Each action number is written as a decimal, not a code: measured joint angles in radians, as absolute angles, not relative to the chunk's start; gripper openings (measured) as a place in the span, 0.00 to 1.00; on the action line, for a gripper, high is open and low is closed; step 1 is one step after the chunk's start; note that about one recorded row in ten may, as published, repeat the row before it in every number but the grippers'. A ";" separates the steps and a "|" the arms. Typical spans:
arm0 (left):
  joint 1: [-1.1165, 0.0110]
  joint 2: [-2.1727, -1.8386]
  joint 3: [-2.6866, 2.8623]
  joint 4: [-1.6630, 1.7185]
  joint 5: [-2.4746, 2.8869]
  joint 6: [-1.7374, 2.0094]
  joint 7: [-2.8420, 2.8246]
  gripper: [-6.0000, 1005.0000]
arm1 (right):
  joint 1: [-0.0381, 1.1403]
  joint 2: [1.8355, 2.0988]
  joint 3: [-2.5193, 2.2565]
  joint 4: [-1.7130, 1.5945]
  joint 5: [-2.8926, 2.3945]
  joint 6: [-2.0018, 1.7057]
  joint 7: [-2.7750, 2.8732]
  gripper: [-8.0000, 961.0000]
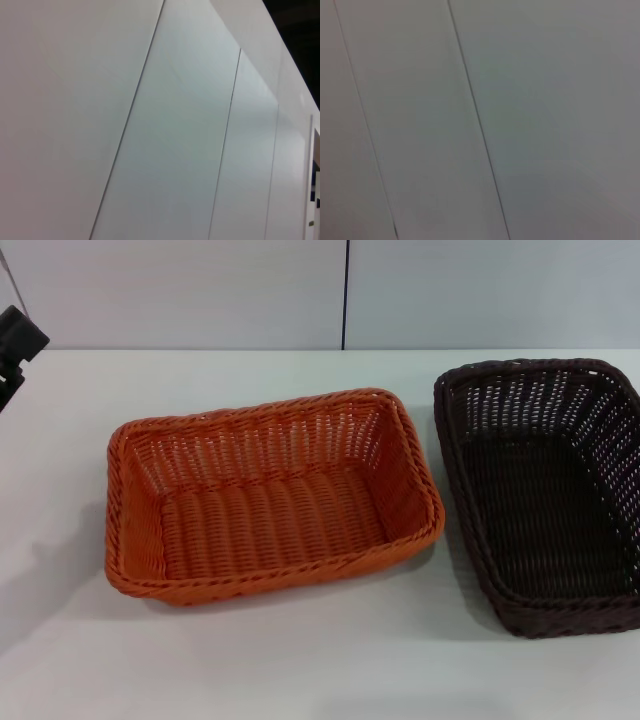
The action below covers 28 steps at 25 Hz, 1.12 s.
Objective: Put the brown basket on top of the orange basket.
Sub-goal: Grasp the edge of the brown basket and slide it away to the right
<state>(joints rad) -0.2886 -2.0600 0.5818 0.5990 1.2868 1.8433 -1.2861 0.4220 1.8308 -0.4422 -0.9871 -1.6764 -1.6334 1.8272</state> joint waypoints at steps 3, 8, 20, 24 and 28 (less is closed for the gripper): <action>-0.288 -2.061 0.581 0.596 1.279 1.844 -1.278 0.27 | 0.478 1.807 -0.441 -1.050 -1.812 -1.623 1.905 0.61; -0.291 -2.062 0.581 0.566 1.263 1.847 -1.249 0.22 | 0.585 1.766 -0.459 -1.061 -1.972 -1.577 1.971 0.61; -0.307 -2.062 0.581 0.535 1.258 1.844 -1.244 0.12 | 0.833 1.708 -0.595 -0.893 -2.326 -1.496 1.963 0.61; -0.307 -2.062 0.586 0.534 1.258 1.843 -1.237 0.12 | 0.907 1.665 -0.701 -0.802 -2.406 -1.423 1.950 0.61; -0.310 -2.062 0.588 0.533 1.258 1.842 -1.236 0.12 | 0.942 1.656 -0.719 -0.764 -2.442 -1.412 1.933 0.61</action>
<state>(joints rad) -0.3095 -2.0616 0.5875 0.5325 1.2578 1.8422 -1.2355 0.9420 1.6564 -0.7193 -0.7637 -2.4422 -1.4119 1.9328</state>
